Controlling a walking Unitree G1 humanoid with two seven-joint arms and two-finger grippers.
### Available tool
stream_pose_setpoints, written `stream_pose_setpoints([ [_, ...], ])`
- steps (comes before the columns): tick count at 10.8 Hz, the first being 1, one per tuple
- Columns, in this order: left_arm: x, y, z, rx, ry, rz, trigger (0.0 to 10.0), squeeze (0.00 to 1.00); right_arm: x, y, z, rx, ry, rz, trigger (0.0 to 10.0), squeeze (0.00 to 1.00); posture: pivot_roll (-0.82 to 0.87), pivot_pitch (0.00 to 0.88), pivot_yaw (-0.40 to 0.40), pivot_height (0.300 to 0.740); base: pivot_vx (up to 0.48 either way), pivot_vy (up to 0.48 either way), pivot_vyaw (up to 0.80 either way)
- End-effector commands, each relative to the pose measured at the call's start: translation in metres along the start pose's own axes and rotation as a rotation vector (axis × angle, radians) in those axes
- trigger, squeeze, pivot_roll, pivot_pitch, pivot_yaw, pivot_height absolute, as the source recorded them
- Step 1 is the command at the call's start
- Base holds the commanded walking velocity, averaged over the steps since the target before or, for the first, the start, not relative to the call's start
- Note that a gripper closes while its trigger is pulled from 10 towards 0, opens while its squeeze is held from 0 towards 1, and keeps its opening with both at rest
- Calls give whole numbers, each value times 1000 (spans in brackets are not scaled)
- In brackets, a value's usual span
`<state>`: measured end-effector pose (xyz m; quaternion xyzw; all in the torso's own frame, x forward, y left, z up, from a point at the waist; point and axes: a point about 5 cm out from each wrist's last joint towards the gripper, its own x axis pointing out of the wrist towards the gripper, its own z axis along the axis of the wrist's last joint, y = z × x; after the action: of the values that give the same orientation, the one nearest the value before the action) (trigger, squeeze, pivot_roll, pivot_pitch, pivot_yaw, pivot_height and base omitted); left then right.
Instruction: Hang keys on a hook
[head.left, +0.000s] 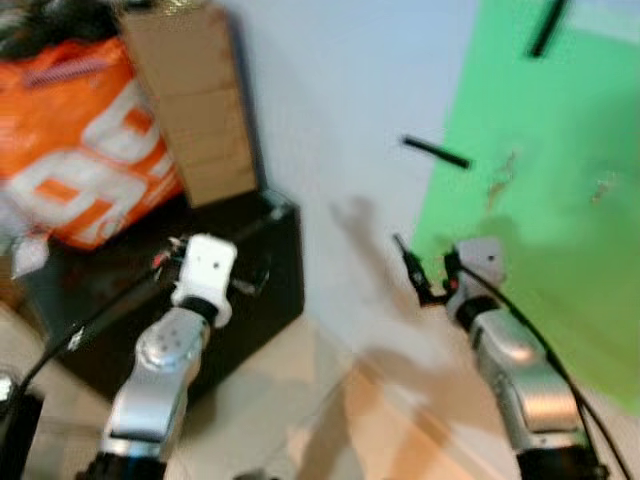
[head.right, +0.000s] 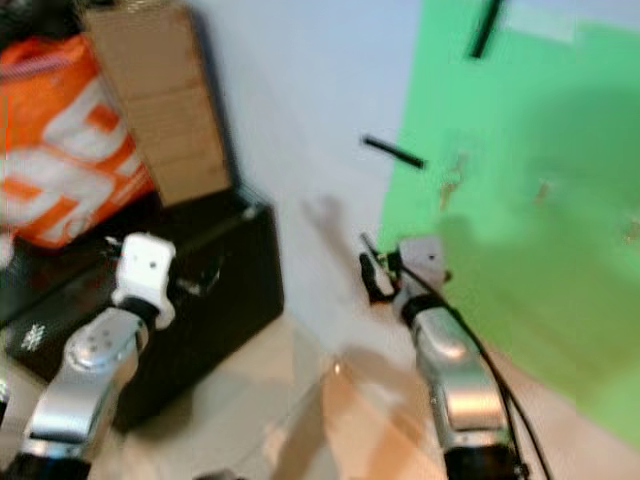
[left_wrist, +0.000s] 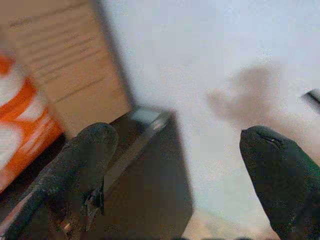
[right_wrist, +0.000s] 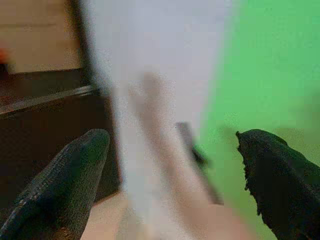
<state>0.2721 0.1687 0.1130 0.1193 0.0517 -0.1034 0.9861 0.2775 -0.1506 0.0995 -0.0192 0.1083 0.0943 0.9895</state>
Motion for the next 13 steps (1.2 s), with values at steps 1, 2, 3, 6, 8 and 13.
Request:
stream_pose_setpoints([
  [1,-2,8,-2,-4,13,31,10000,0,3,8,6,8,-18,36,10000,1000,-46,0,22,740,0,0,800],
  [2,-3,7,-1,-13,8,26,10000,0,3,8,5,13,-18,30,10000,1000,-44,0,21,740,251,0,800],
  [3,-3,8,-1,-15,6,24,10000,0,3,8,5,17,-18,25,10000,1000,-42,0,19,740,266,0,800],
  [6,-3,8,-1,-14,7,24,10000,0,4,8,5,17,-16,25,10000,1000,-37,0,16,740,286,0,800],
  [8,-3,9,-1,-13,9,21,10000,0,5,7,4,28,-7,-1,10000,1000,-36,0,16,740,307,0,0],
  [13,-5,8,-1,-11,14,17,10000,8,6,6,3,25,-6,-9,10000,1000,-28,0,7,740,303,0,0],
])
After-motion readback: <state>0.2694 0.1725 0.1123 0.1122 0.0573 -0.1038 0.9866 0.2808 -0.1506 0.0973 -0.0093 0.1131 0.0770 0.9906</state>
